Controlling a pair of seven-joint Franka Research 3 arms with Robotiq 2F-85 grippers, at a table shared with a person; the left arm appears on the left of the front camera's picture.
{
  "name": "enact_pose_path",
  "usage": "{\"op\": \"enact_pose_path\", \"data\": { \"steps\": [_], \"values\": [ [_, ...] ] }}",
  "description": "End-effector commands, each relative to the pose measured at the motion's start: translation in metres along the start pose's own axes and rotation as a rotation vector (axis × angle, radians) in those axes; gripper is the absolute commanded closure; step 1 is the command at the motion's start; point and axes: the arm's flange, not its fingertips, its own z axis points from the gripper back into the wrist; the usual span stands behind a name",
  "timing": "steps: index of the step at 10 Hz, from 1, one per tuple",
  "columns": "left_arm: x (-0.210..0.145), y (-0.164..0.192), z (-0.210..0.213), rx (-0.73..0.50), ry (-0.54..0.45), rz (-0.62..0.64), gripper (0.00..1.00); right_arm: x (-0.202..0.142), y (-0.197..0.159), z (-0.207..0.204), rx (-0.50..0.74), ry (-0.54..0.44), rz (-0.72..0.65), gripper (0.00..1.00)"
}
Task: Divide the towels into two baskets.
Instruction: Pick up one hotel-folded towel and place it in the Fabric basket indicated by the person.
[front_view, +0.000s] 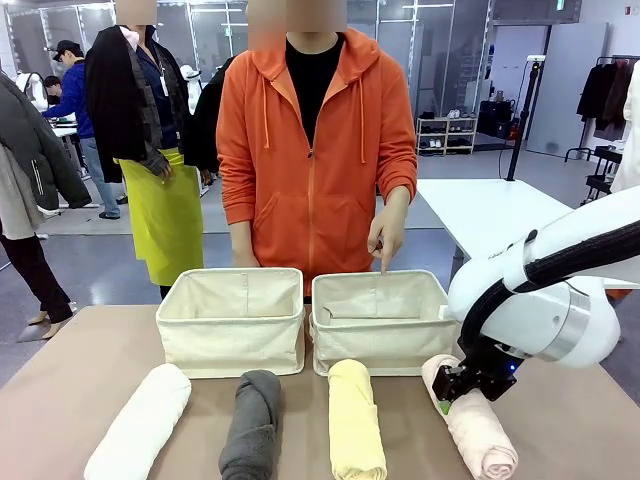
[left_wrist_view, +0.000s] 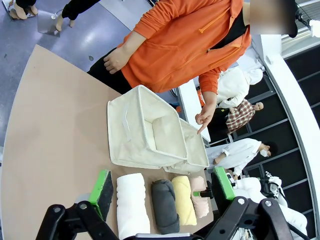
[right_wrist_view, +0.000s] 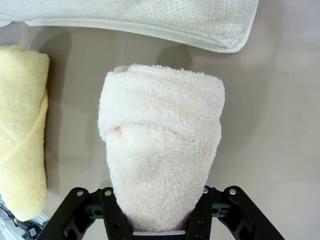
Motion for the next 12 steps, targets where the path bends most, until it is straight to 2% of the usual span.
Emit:
{"op": "enact_pose_path", "data": {
  "steps": [1,3,6,7,8,10,11,12],
  "values": [
    [0.001,0.001,0.001,-0.022,-0.008,-0.001,0.00,-0.058,0.008,0.027,-0.002,-0.011,0.023,0.59],
    [0.001,0.001,0.001,-0.022,-0.008,-0.001,0.00,-0.054,0.022,0.054,-0.010,0.006,0.129,0.59],
    [0.001,0.001,0.001,-0.022,-0.008,-0.001,0.00,-0.037,0.073,0.113,-0.086,0.046,0.533,0.59],
    [0.001,0.001,0.001,-0.022,-0.008,-0.001,0.00,-0.032,0.089,0.123,-0.110,0.078,0.623,0.59],
    [0.001,0.001,0.001,-0.022,-0.008,-0.001,0.00,-0.030,0.095,0.124,-0.160,0.060,0.624,0.59],
    [0.001,0.001,0.001,-0.022,-0.008,-0.001,0.00,-0.041,0.093,0.121,-0.114,0.026,0.644,0.59],
    [0.001,0.001,0.001,-0.022,-0.008,-0.001,0.00,-0.033,0.098,0.125,-0.148,0.079,0.663,0.59],
    [0.001,0.001,0.001,-0.022,-0.008,-0.001,0.00,-0.033,0.098,0.125,-0.148,0.079,0.663,0.59]
  ]
}}
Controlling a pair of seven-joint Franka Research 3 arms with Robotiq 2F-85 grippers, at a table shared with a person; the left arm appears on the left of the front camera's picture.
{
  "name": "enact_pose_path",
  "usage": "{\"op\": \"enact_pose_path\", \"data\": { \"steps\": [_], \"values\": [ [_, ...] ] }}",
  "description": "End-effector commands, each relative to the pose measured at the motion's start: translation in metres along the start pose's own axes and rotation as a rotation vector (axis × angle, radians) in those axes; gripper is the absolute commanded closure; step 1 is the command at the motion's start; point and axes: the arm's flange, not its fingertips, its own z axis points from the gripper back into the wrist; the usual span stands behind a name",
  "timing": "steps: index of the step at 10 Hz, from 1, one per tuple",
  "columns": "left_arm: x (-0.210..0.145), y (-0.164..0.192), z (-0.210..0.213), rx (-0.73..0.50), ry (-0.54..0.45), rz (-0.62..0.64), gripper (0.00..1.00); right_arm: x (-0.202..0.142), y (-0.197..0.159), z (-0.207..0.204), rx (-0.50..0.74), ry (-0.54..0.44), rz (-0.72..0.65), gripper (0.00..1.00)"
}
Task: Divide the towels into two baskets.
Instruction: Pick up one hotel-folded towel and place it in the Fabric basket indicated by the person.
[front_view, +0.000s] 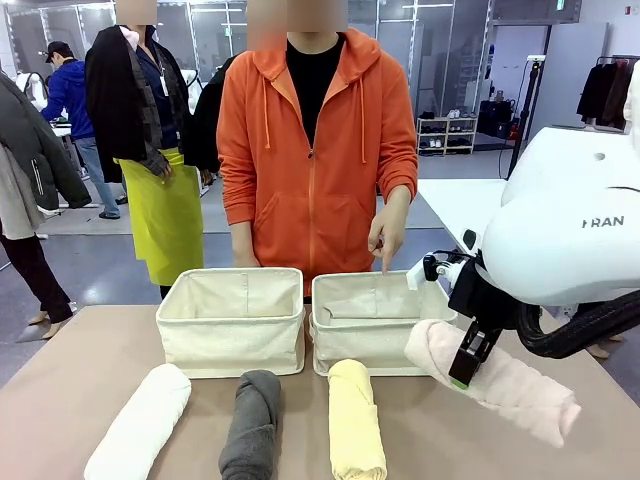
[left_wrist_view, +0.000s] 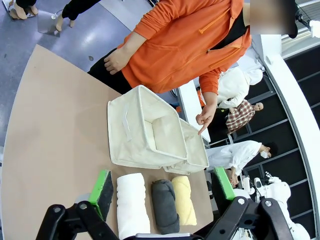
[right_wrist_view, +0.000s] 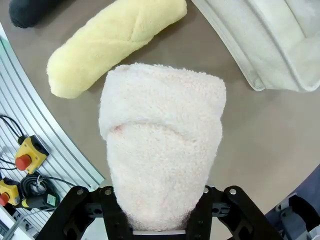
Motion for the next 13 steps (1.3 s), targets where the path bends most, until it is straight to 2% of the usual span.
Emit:
{"op": "enact_pose_path", "data": {
  "steps": [1,4,6,7,9,10,11,13],
  "values": [
    [0.001,0.001,0.001,-0.022,-0.007,-0.003,0.00,0.002,-0.001,0.001,-0.015,0.010,-0.027,0.59],
    [0.001,0.001,0.001,-0.022,-0.007,-0.003,0.00,-0.002,-0.004,-0.002,0.000,0.008,-0.004,0.59],
    [0.001,0.001,0.001,-0.022,-0.007,-0.003,0.00,0.045,-0.020,0.021,-0.071,-0.026,0.239,0.59],
    [0.001,0.001,0.001,-0.022,-0.007,-0.003,0.00,0.072,-0.030,0.031,-0.119,0.031,0.326,0.59],
    [0.001,0.001,0.001,-0.022,-0.007,-0.003,0.00,0.133,-0.044,0.039,-0.148,0.080,0.504,0.59],
    [0.001,0.001,0.001,-0.022,-0.007,-0.003,0.00,0.161,-0.055,0.027,-0.146,0.125,0.552,0.59],
    [0.001,0.001,0.001,-0.022,-0.007,-0.003,0.00,0.185,-0.067,0.014,-0.175,0.131,0.666,0.59],
    [0.001,0.001,0.001,-0.022,-0.007,-0.003,0.00,0.225,-0.098,-0.021,-0.207,0.120,0.778,0.59]
  ]
}}
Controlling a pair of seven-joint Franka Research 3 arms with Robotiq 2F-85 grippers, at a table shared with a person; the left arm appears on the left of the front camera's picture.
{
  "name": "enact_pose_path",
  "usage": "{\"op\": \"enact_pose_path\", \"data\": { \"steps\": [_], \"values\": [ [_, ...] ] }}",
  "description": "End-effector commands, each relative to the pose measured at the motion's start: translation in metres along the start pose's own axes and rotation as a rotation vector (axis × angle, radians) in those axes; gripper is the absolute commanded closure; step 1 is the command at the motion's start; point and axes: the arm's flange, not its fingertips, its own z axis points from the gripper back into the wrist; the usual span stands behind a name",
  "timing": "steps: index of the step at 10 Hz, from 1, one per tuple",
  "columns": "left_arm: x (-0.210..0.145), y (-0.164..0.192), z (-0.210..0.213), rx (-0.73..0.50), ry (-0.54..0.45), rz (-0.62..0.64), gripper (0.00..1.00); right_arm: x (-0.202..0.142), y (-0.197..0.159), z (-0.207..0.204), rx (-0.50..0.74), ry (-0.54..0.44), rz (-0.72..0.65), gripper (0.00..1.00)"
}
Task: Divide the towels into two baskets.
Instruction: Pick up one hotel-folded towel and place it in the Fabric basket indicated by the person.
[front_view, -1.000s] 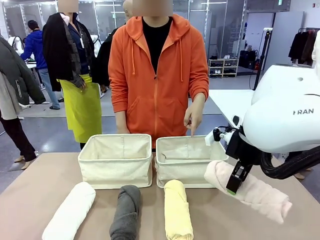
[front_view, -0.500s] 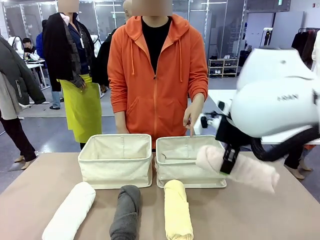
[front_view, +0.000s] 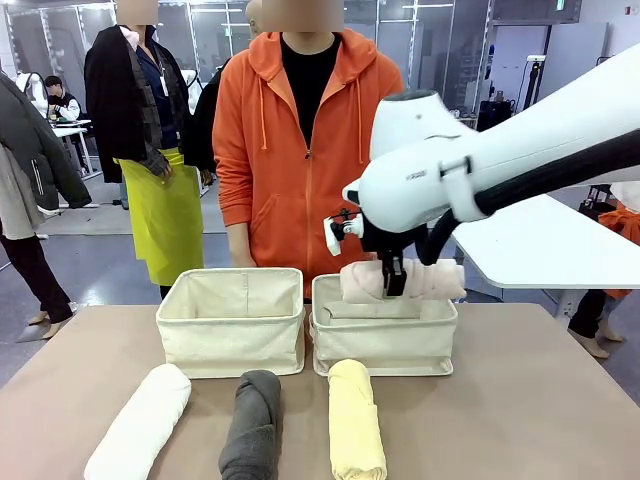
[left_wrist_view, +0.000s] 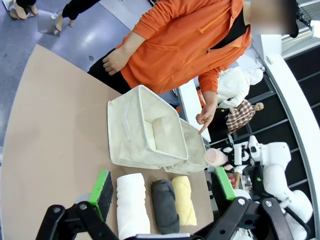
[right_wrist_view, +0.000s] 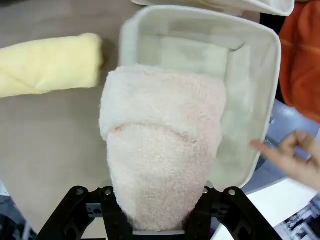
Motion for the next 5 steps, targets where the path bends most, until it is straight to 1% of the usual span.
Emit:
{"op": "enact_pose_path", "data": {
  "steps": [1,2,3,5],
  "values": [
    [0.001,0.000,0.001,-0.022,-0.008,-0.003,0.00,0.005,-0.042,-0.027,-0.080,0.018,0.090,0.59],
    [0.001,0.000,0.001,-0.022,-0.008,-0.003,0.00,0.006,-0.057,-0.042,-0.082,-0.023,0.089,0.59],
    [0.001,0.000,0.001,-0.022,-0.008,-0.003,0.00,0.008,-0.068,-0.054,-0.057,-0.063,0.080,0.59],
    [0.001,0.000,0.001,-0.022,-0.008,-0.003,0.00,0.013,-0.081,-0.069,-0.064,-0.068,0.082,0.59]
  ]
}}
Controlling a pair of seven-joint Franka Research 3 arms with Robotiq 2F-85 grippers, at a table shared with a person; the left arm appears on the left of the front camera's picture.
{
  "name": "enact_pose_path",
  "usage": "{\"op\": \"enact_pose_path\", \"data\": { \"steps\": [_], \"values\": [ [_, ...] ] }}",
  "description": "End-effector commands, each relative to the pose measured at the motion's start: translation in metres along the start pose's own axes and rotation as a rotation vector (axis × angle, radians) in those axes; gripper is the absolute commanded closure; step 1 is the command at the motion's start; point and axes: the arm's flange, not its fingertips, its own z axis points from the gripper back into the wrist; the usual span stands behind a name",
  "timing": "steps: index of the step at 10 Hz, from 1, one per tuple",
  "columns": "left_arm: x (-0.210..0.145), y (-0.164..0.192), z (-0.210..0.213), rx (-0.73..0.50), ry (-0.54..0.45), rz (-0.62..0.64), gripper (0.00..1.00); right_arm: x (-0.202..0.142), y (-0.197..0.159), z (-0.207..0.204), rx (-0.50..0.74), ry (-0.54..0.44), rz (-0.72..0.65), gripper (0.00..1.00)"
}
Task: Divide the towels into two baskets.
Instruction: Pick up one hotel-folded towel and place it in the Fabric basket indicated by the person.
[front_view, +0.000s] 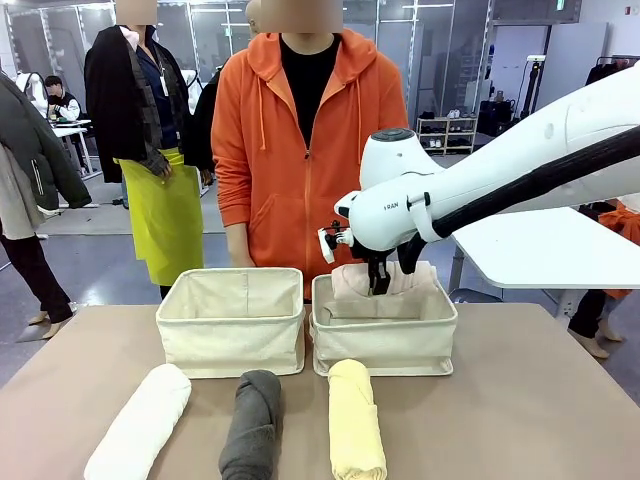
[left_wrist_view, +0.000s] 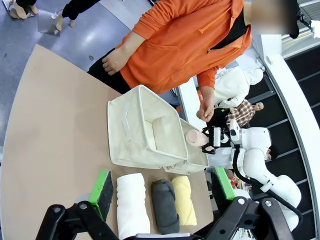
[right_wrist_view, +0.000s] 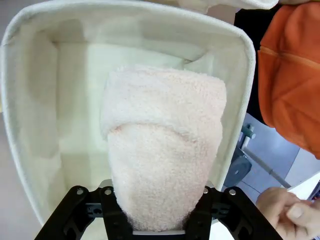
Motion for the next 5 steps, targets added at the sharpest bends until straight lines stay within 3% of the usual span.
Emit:
{"op": "enact_pose_path", "data": {
  "steps": [1,2,3,4,5],
  "values": [
    [0.001,0.000,0.001,-0.022,-0.008,-0.003,0.00,0.007,-0.010,-0.004,0.002,-0.052,0.013,0.59],
    [0.001,0.000,0.001,-0.022,-0.008,-0.003,0.00,0.008,-0.011,-0.011,0.008,-0.056,0.014,0.59],
    [0.001,0.000,0.001,-0.022,-0.008,-0.003,0.00,0.008,-0.011,-0.013,0.015,-0.059,0.019,0.37],
    [0.001,0.000,0.001,-0.022,-0.008,-0.003,0.00,0.007,-0.012,-0.014,0.015,-0.059,0.017,0.28],
    [0.001,0.000,0.001,-0.022,-0.008,-0.003,0.00,0.007,-0.012,-0.015,0.020,-0.062,0.014,0.03]
  ]
}}
